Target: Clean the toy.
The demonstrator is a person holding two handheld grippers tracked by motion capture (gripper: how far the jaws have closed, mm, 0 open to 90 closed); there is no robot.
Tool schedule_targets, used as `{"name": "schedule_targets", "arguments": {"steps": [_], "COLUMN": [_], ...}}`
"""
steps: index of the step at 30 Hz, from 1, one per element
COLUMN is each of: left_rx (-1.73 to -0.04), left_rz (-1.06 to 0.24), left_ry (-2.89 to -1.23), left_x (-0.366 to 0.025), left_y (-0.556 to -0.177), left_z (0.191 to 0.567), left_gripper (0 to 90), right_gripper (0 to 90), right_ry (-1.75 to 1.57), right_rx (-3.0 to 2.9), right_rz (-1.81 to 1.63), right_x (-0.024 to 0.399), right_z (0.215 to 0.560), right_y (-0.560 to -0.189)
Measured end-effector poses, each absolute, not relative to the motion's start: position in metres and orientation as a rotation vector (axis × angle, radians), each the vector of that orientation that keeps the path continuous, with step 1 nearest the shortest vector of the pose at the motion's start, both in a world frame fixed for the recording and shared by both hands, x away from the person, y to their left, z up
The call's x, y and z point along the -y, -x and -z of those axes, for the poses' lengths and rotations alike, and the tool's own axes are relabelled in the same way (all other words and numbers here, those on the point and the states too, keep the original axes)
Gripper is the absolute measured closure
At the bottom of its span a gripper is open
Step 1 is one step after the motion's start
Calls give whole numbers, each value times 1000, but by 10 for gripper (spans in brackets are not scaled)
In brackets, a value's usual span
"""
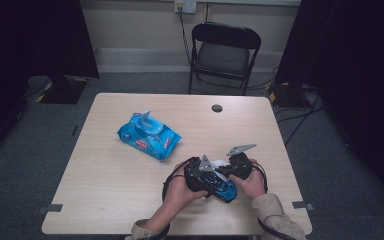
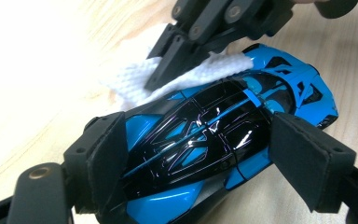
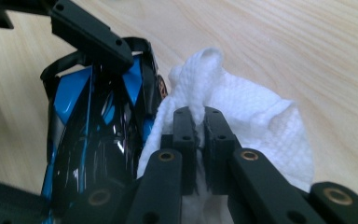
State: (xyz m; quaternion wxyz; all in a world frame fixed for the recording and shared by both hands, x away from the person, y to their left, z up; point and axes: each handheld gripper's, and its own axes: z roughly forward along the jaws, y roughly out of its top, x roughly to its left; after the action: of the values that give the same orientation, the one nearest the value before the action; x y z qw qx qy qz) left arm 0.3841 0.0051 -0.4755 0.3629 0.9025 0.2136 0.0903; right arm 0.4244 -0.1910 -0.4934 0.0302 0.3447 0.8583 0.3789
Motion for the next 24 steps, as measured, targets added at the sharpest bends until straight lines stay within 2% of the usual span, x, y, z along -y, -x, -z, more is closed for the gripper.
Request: {"name": "schedule_targets", "arguments": {"steps": [24], "left_rx": [-525], "left_rz": [-227], "left_ry": [-2328], "left_x": [-2], "left_y": [-382], "left_z": [475], "left_gripper": [216], "right_gripper": [854], "right_ry": [-1111], "right_rx": [-2612], "right_rz": [-1222], "right_x": [227], "right_z": [496], "right_y": [-409]}}
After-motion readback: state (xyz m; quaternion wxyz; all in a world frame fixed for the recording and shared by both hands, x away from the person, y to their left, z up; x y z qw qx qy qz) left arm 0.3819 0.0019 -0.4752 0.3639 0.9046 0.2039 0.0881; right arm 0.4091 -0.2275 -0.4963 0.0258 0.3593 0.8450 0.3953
